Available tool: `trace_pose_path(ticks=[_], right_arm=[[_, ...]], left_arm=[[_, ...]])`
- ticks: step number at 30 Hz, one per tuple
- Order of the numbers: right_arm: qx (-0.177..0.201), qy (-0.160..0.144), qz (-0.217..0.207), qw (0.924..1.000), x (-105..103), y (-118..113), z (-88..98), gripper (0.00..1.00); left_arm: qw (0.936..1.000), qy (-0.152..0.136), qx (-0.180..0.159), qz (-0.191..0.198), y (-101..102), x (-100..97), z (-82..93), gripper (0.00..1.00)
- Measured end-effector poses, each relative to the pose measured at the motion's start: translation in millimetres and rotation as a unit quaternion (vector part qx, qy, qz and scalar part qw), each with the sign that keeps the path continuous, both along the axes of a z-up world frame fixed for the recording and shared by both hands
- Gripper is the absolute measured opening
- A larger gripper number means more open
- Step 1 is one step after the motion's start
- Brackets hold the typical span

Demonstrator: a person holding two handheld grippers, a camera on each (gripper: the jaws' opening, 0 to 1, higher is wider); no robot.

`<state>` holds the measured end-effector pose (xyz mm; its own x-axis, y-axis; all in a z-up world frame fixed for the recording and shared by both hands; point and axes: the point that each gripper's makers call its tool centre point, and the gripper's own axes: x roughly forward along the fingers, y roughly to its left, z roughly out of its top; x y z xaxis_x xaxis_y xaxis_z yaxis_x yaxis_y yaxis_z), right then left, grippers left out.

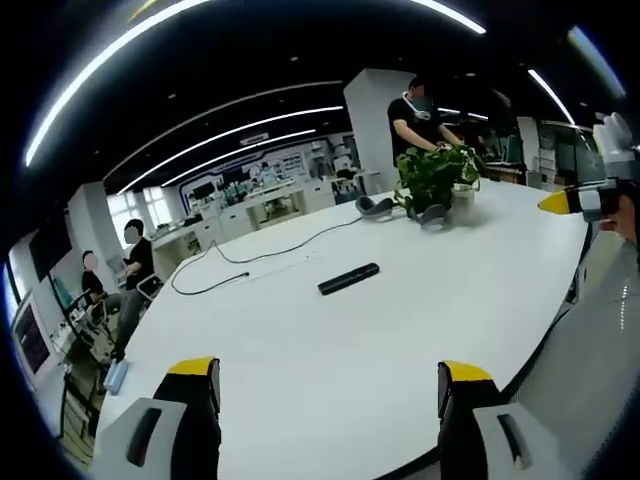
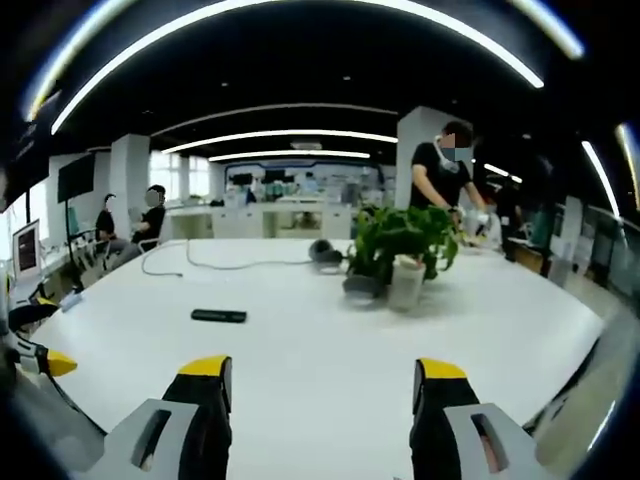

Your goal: Press the specified remote control buttons in sequence, fully releasing each button before pressing the next.

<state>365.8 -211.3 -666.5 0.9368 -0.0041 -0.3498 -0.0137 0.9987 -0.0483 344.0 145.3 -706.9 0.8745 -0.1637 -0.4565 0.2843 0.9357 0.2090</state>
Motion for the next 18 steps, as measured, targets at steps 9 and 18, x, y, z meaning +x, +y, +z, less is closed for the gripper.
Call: trace_pose_path(ticks=[9, 18], right_arm=[[-0.009, 0.006, -0.011, 0.9999, 0.0, -2.6, -2.0, 0.75], [-0.018, 0.014, -0.010, 0.9997, -1.2, -1.8, -4.5, 0.74]], left_arm=[[0.9986, -0.008, -0.051, 0.010, 0.1, -0.3, 7.1, 0.96], [0.9985, -0.013, -0.052, -0.014, -7.1, -2.2, 9.4, 0.94]])
